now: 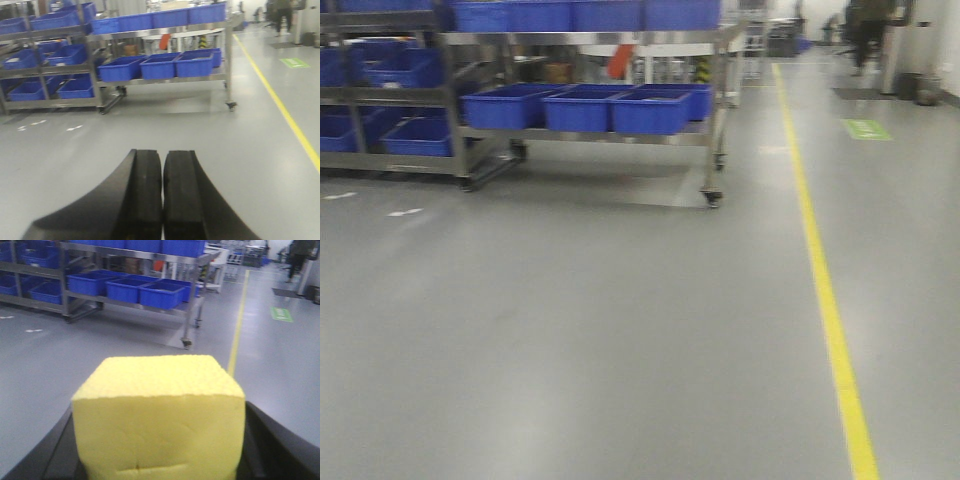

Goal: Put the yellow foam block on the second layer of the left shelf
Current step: 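Drive the base backward and turn down the aisle holding the cube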

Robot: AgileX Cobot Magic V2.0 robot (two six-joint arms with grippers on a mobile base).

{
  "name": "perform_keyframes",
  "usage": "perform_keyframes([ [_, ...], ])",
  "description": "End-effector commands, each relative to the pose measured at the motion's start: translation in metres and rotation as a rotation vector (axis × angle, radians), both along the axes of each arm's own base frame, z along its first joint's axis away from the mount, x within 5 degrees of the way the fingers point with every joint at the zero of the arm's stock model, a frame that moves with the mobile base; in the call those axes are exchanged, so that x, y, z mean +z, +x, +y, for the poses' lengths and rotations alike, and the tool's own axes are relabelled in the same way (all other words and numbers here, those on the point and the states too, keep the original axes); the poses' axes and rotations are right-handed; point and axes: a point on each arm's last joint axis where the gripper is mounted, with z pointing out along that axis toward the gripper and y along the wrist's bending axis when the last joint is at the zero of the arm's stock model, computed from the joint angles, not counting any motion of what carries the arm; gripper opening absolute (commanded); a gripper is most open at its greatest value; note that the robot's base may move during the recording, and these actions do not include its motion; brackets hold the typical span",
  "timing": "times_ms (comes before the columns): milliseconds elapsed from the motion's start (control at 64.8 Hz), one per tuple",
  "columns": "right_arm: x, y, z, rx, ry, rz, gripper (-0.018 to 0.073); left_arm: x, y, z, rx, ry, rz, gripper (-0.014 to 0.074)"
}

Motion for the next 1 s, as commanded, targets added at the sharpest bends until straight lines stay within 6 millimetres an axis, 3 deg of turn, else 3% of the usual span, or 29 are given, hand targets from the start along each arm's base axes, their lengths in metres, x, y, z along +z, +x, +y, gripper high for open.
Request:
perform_keyframes([
  [0,0.0190,-0.0004,-0.0001,-0.001,0.000,-0.120,0.0463,0.0006,-0.0011,-0.0008,-0.009,-0.012,-0.078,0.0136],
  [987,0.0190,-0.0004,-0.0001,-0.001,0.000,-0.120,0.0463,0.0006,-0.0011,-0.0008,-0.009,-0.012,-0.078,0.0136],
])
